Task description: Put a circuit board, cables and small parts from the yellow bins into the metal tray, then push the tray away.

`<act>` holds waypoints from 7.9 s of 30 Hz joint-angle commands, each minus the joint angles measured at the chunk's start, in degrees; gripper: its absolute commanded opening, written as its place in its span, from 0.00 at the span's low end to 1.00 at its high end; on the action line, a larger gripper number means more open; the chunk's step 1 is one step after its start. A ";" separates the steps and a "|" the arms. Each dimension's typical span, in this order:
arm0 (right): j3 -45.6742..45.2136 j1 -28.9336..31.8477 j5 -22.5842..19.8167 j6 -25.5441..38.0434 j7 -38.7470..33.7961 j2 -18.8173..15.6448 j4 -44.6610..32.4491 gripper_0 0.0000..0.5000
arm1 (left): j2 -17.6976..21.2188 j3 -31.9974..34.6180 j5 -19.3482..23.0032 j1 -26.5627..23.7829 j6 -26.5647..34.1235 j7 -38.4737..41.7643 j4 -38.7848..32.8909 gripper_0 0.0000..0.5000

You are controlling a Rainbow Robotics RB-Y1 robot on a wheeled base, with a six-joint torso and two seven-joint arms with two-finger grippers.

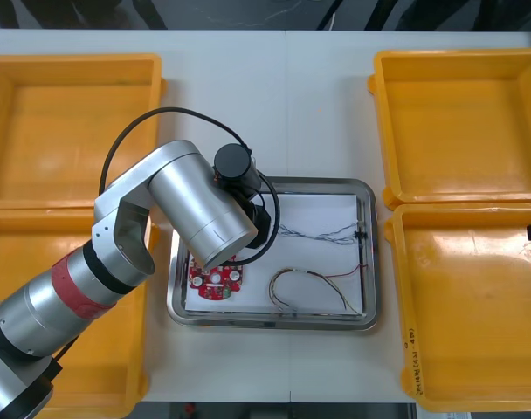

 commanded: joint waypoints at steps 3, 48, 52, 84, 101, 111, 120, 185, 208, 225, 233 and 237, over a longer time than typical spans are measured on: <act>-0.91 -0.10 -0.43 0.18 4.19 0.34 -2.35 1.00 | -1.11 -0.74 -0.41 0.66 -0.73 3.71 -0.68 1.00; -0.65 -0.98 -1.40 0.18 4.89 -1.95 -2.35 1.00 | 9.79 35.12 23.67 -2.86 19.97 -5.96 -14.39 1.00; 0.76 -2.30 -4.21 0.18 4.80 -3.62 -2.44 1.00 | 12.33 40.05 26.40 -2.24 19.97 -6.75 -14.47 1.00; 40.13 -28.31 -7.11 0.18 5.68 -3.09 -7.62 1.00 | 21.91 59.65 29.21 18.24 19.97 -23.19 -22.82 1.00; 56.48 -35.26 -2.72 -3.12 7.35 8.95 -5.25 1.00 | 23.06 61.49 30.09 26.59 19.97 -24.24 -28.01 1.00; 63.33 -38.24 2.82 -3.21 16.85 16.42 1.08 1.00 | 23.06 61.58 30.97 28.79 19.97 -24.15 -28.19 1.00; 67.90 -39.30 6.34 -3.83 27.22 18.62 3.98 1.00 | 23.06 61.58 30.97 28.79 19.97 -24.06 -28.10 1.00; 87.24 -27.70 31.82 -8.57 25.72 25.91 13.03 1.00 | 23.06 61.58 30.97 28.79 19.97 -24.06 -28.10 1.00; 88.38 -27.43 35.78 -11.91 25.02 27.76 17.60 1.00 | 23.06 61.58 30.97 28.79 19.97 -24.06 -28.10 1.00; 90.58 -27.43 38.33 -11.91 23.88 26.53 15.85 0.09 | 23.06 61.58 30.97 28.79 19.97 -24.06 -28.10 1.00; 90.67 -27.79 38.42 -12.27 23.88 26.00 15.85 0.09 | 23.06 61.58 30.97 28.79 19.97 -24.06 -28.10 1.00; 92.25 -29.63 38.50 -12.79 23.70 24.95 15.85 0.09 | 23.06 61.58 30.97 28.79 19.97 -24.06 -28.10 1.00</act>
